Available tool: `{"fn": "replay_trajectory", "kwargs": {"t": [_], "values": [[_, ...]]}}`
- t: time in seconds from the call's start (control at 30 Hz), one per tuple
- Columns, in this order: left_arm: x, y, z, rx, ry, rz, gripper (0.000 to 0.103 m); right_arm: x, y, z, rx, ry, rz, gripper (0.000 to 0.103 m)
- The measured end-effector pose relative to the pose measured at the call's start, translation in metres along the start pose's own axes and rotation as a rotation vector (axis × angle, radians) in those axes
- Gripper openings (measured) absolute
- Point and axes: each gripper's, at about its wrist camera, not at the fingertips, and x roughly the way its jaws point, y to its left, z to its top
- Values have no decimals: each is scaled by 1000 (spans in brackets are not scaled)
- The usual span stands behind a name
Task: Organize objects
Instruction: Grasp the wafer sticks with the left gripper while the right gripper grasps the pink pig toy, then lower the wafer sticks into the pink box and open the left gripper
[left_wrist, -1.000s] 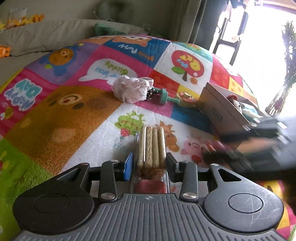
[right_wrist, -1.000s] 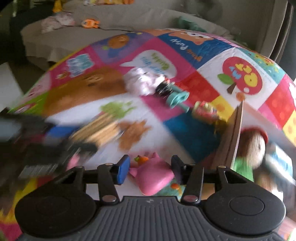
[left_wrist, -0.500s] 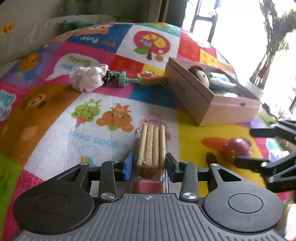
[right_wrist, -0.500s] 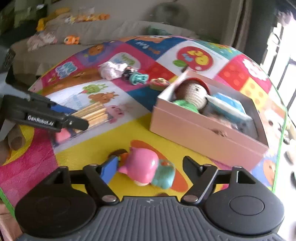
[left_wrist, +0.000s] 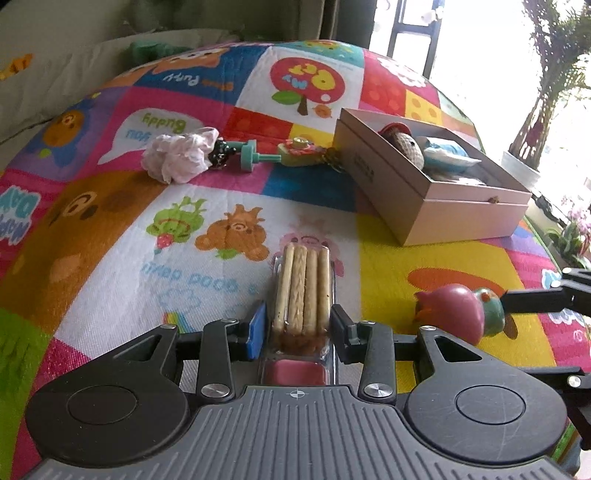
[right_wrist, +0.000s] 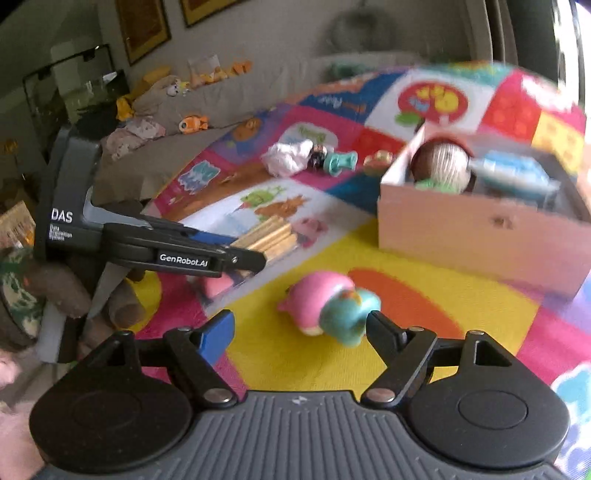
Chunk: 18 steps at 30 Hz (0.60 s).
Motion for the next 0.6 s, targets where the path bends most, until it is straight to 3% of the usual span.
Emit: {"fn": "replay_trajectory", "kwargs": {"t": [0.27, 0.37, 0.4, 0.43, 0.47, 0.6], "values": [[0, -7, -2, 25, -11, 35, 41, 21, -4, 2, -111, -9, -115, 79], [0, -6, -3, 20, -11, 29, 41, 38, -8, 8, -127, 28, -105, 78], [0, -6, -3, 23, -11, 31, 41, 41, -9, 10, -122, 45, -92, 71], [0, -5, -3, 27, -12, 32, 41, 43, -9, 10, -120, 61, -81, 56], [0, -6, -3, 34, -15, 37, 40, 41, -6, 11, -129, 65, -79, 52], [-2, -8, -2, 35, -14, 32, 36, 18, -1, 7, -131, 18, -76, 49]]}}
